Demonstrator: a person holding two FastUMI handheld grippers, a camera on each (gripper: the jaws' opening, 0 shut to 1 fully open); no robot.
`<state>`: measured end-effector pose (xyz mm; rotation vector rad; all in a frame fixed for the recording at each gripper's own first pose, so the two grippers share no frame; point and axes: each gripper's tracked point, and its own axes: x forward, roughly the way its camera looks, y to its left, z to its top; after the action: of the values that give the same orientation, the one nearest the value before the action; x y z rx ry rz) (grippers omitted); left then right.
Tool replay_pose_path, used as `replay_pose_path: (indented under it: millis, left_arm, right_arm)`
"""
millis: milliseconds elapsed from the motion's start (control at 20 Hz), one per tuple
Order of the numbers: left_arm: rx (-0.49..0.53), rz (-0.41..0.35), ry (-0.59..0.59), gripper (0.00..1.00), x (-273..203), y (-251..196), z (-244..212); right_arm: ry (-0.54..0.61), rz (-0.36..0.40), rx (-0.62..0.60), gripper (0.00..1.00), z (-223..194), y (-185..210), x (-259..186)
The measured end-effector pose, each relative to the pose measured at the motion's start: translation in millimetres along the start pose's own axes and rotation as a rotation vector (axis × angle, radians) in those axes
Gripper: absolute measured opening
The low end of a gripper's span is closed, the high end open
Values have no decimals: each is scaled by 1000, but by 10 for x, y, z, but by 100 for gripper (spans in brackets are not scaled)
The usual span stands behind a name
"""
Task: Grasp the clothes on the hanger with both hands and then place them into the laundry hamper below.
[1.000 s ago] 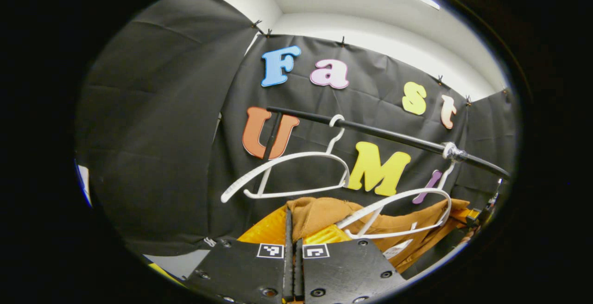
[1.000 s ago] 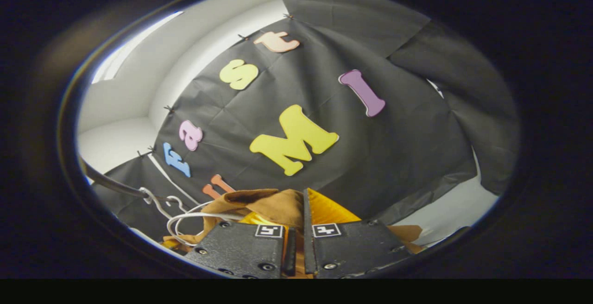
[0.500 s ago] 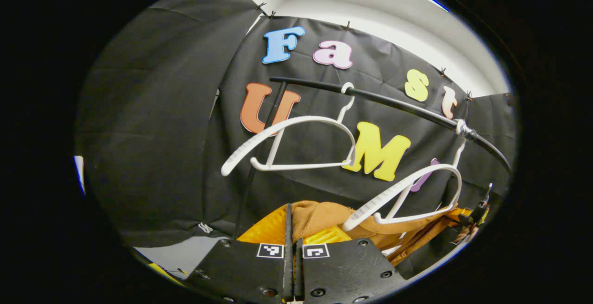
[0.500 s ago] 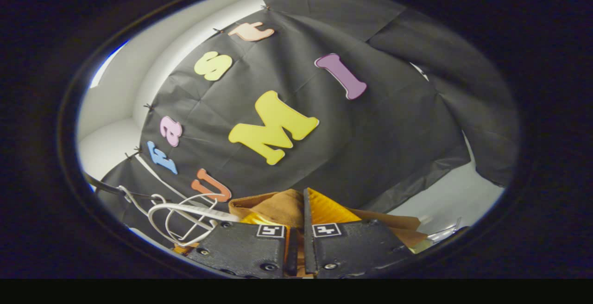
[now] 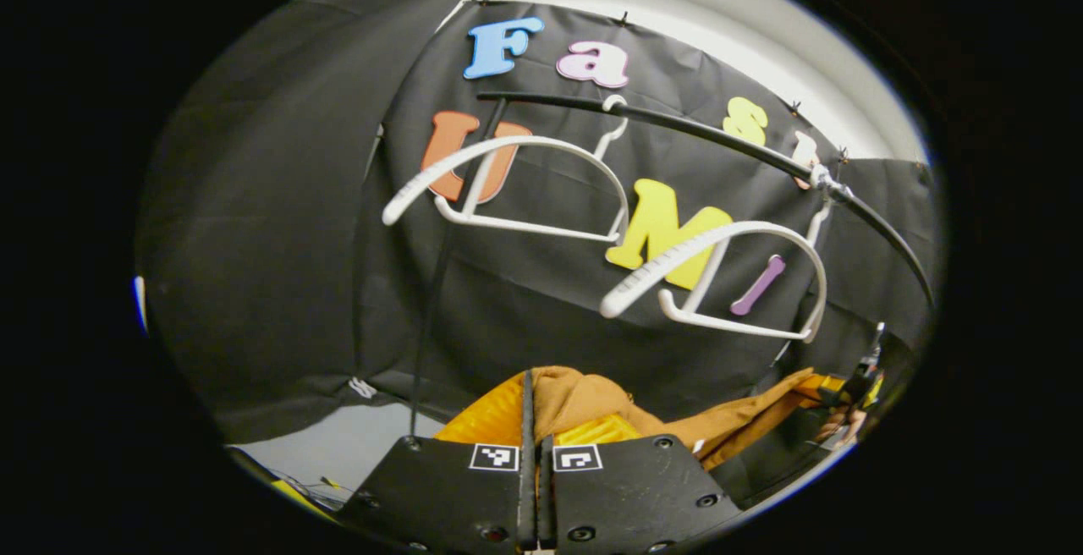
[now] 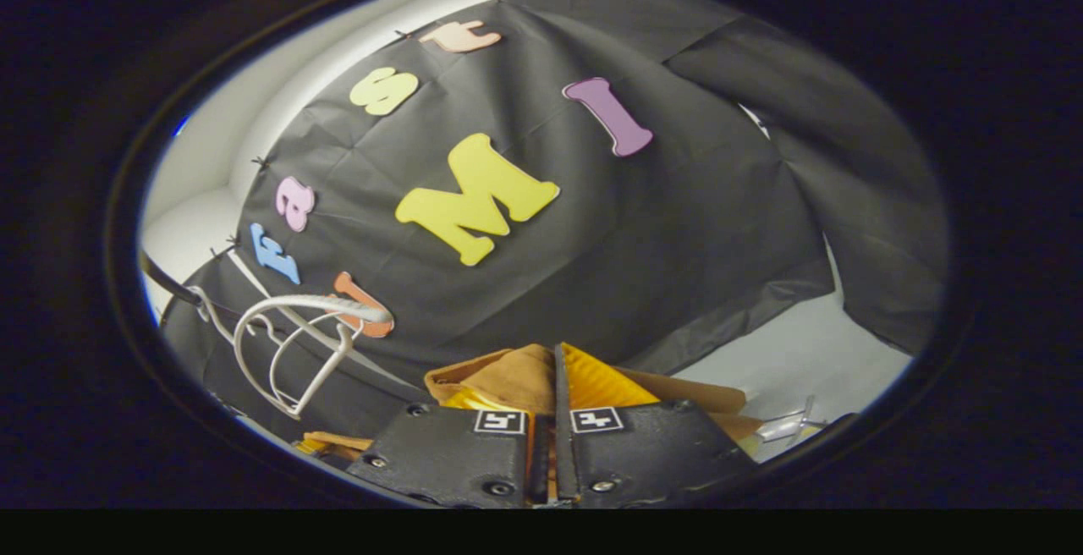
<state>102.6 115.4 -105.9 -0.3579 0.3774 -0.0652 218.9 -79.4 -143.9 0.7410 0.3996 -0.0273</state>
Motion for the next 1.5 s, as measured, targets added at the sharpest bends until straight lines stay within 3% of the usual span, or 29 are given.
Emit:
replay_pose_path:
  millis: [50,100,150,550,600,700,750,850,900,950,1050,1150,1200,1300,1350,1450,1500]
  left_arm:
    - [16,-6,2,1,-45,-13,-23]
    - [28,-19,5,1,-82,-57,-44]
    - [37,-40,7,1,-130,-138,-51]
    - [88,-162,47,1,-327,-744,-357]
    - [85,-182,51,6,-353,-838,-384]
    - [108,-205,60,1,-414,-956,-412]
    - [121,-211,66,1,-436,-1004,-424]
    - [134,-197,94,1,-455,-1052,-452]
    - [136,-197,102,1,-454,-1084,-459]
    - [135,-206,107,1,-466,-1137,-457]
    - [132,-238,109,1,-511,-1261,-465]
    - [131,-272,107,1,-559,-1397,-441]
    - [130,-295,104,7,-583,-1482,-428]
    - [135,-342,92,7,-680,-1657,-374]
    - [138,-361,85,1,-714,-1718,-350]
    - [135,-393,72,7,-767,-1804,-288]
    - [123,-409,72,7,-772,-1851,-288]
  right_arm:
    - [7,8,3,11,-51,16,-14]
    - [20,15,1,2,-127,36,-44]
    - [30,20,-7,2,-191,61,-65]
    - [135,43,-76,2,-792,187,-239]
    - [145,52,-91,3,-842,242,-294]
    - [160,70,-126,7,-927,343,-378]
    - [175,72,-140,2,-984,399,-405]
    - [197,103,-190,2,-1073,587,-548]
    - [202,120,-219,12,-1090,694,-602]
    - [207,141,-243,2,-1113,783,-667]
    - [224,185,-280,12,-1195,980,-797]
    - [242,223,-312,2,-1257,1137,-884]
    - [253,247,-320,2,-1285,1216,-932]
    - [268,298,-328,6,-1329,1366,-1020]
    - [279,323,-327,6,-1350,1451,-1072]
    - [298,369,-320,2,-1413,1570,-1174]
    - [297,380,-319,4,-1443,1588,-1201]
